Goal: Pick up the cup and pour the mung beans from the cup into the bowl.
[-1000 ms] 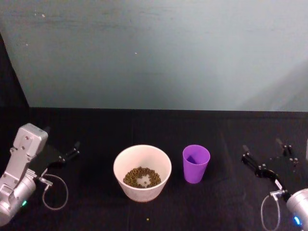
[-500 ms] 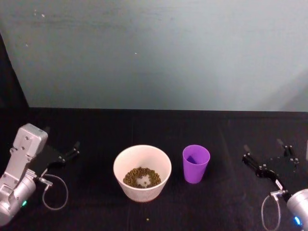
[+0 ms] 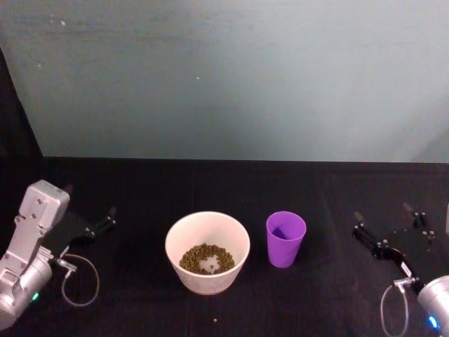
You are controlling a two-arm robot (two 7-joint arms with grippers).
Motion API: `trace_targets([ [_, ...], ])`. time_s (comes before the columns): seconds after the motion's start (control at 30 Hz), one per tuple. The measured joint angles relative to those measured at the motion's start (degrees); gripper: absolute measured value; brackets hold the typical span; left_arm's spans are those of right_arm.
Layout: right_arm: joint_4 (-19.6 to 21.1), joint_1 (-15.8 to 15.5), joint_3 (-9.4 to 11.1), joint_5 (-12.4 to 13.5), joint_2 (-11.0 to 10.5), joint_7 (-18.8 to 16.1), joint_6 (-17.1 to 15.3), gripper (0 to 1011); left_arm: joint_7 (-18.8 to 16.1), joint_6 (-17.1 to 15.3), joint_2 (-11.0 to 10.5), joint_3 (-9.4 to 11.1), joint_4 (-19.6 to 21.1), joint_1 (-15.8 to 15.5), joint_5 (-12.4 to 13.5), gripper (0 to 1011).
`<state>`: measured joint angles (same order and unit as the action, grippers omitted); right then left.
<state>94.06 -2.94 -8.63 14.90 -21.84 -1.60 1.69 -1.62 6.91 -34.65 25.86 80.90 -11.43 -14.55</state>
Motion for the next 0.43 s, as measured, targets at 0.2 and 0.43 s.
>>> trace_targets([
  [0.2, 0.0, 0.0, 0.0, 0.0, 0.0, 0.0, 0.0, 1000, 0.0, 0.0, 0.0, 0.0, 0.0, 0.0, 0.0, 1003],
  [0.43, 0.1, 0.0, 0.0, 0.1, 0.0, 0.0, 0.0, 1002, 0.0, 0.0, 0.0, 0.0, 0.0, 0.0, 0.0, 1003],
])
